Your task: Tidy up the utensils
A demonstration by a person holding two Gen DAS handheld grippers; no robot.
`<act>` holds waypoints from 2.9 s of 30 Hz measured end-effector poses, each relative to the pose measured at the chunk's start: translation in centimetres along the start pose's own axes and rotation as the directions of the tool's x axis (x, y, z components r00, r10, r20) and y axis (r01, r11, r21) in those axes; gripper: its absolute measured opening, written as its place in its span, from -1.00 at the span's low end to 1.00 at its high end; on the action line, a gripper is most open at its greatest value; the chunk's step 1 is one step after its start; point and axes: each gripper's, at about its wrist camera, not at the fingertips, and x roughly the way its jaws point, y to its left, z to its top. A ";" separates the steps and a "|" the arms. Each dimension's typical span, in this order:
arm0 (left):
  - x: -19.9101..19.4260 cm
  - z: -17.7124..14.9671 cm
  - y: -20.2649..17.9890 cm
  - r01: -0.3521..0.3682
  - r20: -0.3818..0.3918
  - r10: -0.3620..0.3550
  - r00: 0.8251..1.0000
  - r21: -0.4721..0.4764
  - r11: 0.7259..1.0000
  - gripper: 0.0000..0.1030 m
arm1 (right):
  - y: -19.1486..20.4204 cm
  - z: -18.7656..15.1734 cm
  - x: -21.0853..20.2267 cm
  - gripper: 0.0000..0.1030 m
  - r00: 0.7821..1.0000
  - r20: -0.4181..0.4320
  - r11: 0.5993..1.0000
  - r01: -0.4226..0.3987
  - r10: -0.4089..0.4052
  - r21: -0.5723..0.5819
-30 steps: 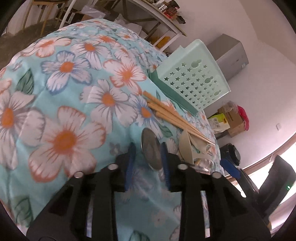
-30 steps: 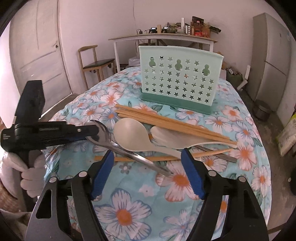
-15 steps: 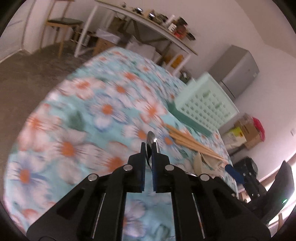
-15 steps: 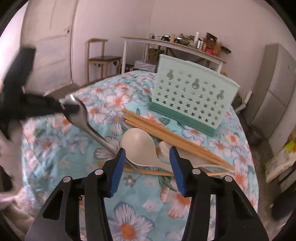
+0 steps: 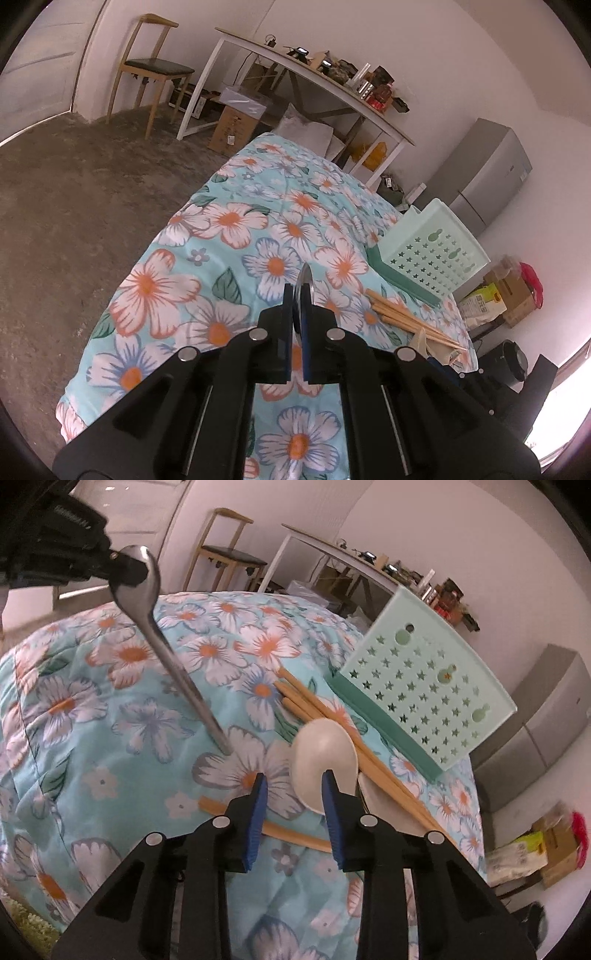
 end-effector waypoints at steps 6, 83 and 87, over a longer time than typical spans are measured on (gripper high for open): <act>0.0 0.0 0.2 0.001 0.001 -0.001 1.000 -0.003 1.000 -0.95 | 0.1 0.9 1.2 -0.47 0.998 -0.043 0.999 0.038 -0.038 -0.003; 4.1 7.6 -17.5 0.001 0.122 -0.066 0.990 0.469 0.883 -0.58 | -37.4 4.0 -3.2 -0.91 0.542 0.806 0.485 -0.785 0.238 0.385; 4.2 5.1 -14.8 0.027 0.050 -0.054 0.997 0.426 0.904 -0.58 | -37.2 5.9 -0.7 -0.91 0.549 0.795 0.506 -0.777 0.257 0.373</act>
